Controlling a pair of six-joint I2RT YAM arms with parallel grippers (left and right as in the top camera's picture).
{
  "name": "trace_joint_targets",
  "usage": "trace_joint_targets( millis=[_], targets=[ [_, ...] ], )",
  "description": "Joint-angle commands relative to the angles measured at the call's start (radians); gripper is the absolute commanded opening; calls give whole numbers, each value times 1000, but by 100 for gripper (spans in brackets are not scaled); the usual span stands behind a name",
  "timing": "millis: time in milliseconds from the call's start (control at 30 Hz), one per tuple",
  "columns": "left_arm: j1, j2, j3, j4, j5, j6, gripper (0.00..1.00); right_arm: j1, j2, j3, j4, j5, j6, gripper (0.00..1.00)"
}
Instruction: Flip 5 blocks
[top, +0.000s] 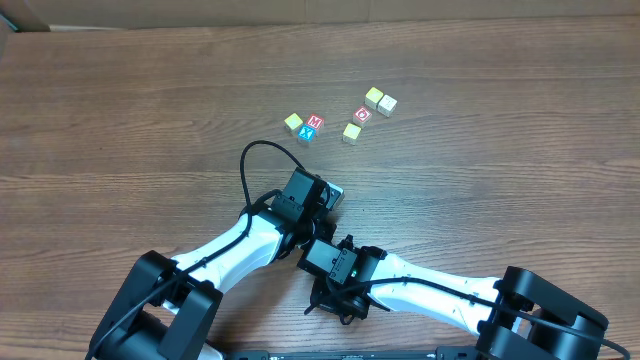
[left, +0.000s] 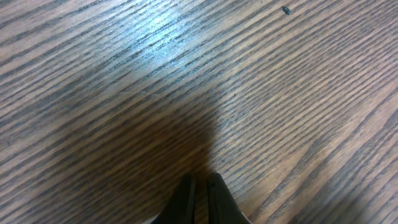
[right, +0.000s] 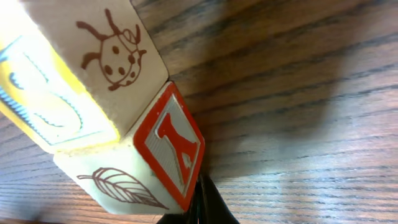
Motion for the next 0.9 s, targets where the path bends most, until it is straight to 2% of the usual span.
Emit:
trace_joint_targets(
  millis=[0,867],
  targets=[
    [-14,45,-50,-36,43,-14,4,5,-23,26,0,33,13,4],
    [-14,45,-50,-7,-13,-14,4,6,-23,26,-3,34,1,4]
  ],
)
